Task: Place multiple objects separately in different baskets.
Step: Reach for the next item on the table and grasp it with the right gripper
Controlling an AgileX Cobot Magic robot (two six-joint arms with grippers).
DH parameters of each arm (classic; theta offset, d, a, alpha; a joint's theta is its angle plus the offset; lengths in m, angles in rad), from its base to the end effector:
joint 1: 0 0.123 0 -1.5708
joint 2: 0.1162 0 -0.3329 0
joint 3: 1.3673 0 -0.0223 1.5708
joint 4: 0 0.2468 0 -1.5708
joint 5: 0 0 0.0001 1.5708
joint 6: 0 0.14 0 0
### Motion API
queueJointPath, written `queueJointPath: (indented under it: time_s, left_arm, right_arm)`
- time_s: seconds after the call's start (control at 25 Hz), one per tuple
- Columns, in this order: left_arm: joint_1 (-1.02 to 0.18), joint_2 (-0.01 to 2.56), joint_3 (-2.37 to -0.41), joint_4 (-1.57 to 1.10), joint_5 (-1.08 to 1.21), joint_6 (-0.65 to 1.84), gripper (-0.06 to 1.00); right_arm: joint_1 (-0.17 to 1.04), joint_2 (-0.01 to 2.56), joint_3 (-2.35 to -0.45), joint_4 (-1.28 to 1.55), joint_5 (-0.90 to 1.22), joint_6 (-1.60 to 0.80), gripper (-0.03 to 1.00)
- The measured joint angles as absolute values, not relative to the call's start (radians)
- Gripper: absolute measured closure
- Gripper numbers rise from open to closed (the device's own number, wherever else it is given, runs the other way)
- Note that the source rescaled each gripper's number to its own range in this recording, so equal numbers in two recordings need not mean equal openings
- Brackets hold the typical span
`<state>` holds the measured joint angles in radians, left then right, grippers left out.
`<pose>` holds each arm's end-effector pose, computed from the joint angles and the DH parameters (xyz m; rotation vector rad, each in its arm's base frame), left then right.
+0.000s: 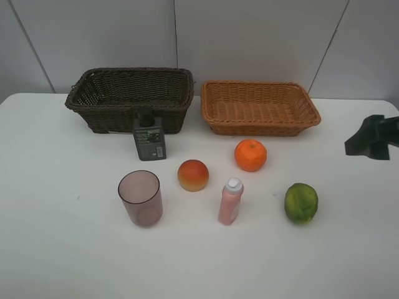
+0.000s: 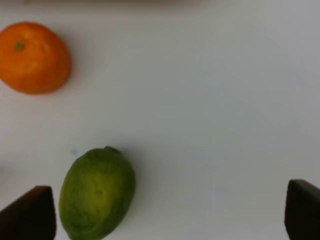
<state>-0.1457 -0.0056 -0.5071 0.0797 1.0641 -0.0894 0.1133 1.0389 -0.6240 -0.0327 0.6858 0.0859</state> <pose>-0.0133 0.0118 0.2551 0.0528 2.0321 -0.0528 0.1796 0.0175 0.2504 -0.0604 2.5834 0.0376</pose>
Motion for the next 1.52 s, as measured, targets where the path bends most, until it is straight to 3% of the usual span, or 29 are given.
queueJointPath:
  time_s: [0.24, 0.56, 1.52]
  left_arm:
    - [-0.146, -0.006, -0.507, 0.080, 1.064, -0.089, -0.02]
    - [-0.146, -0.006, -0.507, 0.080, 1.064, -0.089, -0.02]
    - [-0.146, -0.006, -0.507, 0.080, 1.064, -0.089, -0.02]
  right_arm:
    - [0.198, 1.296, -0.674, -0.006, 0.651, 0.086, -0.02]
    - [0.220, 1.492, -0.772, 0.026, 0.687, 0.116, -0.02]
    - [0.243, 1.768, -0.778, 0.054, 0.580, 0.217, -0.02]
